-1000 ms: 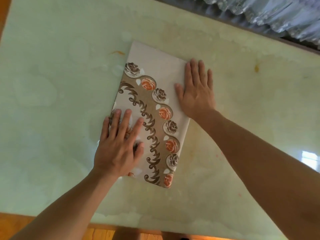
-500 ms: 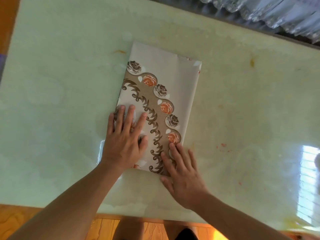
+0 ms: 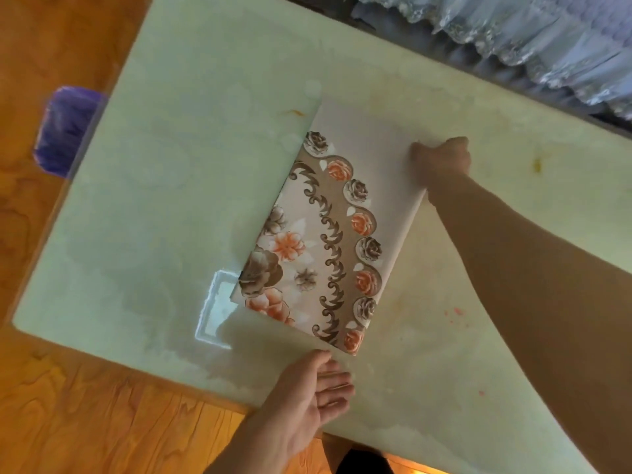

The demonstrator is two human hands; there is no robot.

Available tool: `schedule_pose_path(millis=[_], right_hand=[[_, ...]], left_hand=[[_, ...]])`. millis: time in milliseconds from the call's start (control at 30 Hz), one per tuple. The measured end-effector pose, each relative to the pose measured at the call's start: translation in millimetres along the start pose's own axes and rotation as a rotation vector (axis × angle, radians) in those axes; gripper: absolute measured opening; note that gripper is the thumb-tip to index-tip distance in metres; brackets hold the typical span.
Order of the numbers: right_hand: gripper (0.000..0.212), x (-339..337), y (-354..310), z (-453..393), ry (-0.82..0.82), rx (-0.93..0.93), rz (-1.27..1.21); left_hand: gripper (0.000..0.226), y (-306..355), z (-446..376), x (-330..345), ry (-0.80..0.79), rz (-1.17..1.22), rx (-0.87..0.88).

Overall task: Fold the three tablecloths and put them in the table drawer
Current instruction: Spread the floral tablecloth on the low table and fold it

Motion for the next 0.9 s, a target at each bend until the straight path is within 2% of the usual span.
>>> schedule_pose_path(millis=[100,167,267,367,400,533,600,667,733,800,833,900], right_hand=[[0.041,-4,8,4,-0.067,-0.052,-0.193],[0.026,-17,17,7,-0.062,-0.023,-0.315],[0.020,-45,72,10,-0.065,0.150,-0.534],[0.005,-70,152,31,-0.112,0.265,-0.592],[0.004,-73,178,43,-0.128,0.290,-0.616],[0.013,-52,260,114,-0.255,0.481,-0.790],[0.017,-38,281,149,-0.332,0.527,-0.736],[0.014,-27,288,174,-0.382,0.517,-0.623],[0.017,-26,285,184,-0.353,0.407,-0.340],[0.026,-39,271,181,-0.210,0.225,0.143],[0.029,-46,261,179,-0.129,0.129,0.304],[0.033,-55,240,175,-0.017,-0.083,0.377]], left_hand=[[0.048,0,-7,24,-0.130,0.375,0.015],[0.052,0,-9,39,-0.088,0.570,0.074],[0.040,-5,-6,53,0.029,0.713,0.192],[0.017,9,-2,42,0.137,0.725,0.353],[0.007,20,2,33,0.189,0.634,0.411],[0.023,78,29,-14,0.421,0.112,0.687],[0.045,103,37,-42,0.464,-0.145,0.759],[0.057,118,42,-66,0.521,-0.501,0.744],[0.068,124,43,-77,0.525,-0.853,0.703],[0.076,124,42,-74,0.420,-1.099,0.699],[0.077,124,41,-70,0.353,-1.159,0.710],[0.080,124,36,-70,0.255,-1.200,0.738]])
Point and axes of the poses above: each hand's wrist, its own z-axis away from the middle knuckle, its own x-axis out of the palm, y = z × x, the point moved 6 cm from there along -z, towards the middle knuckle, and after that the axes turned 5 degrees about -y, right-handed, at the moved point
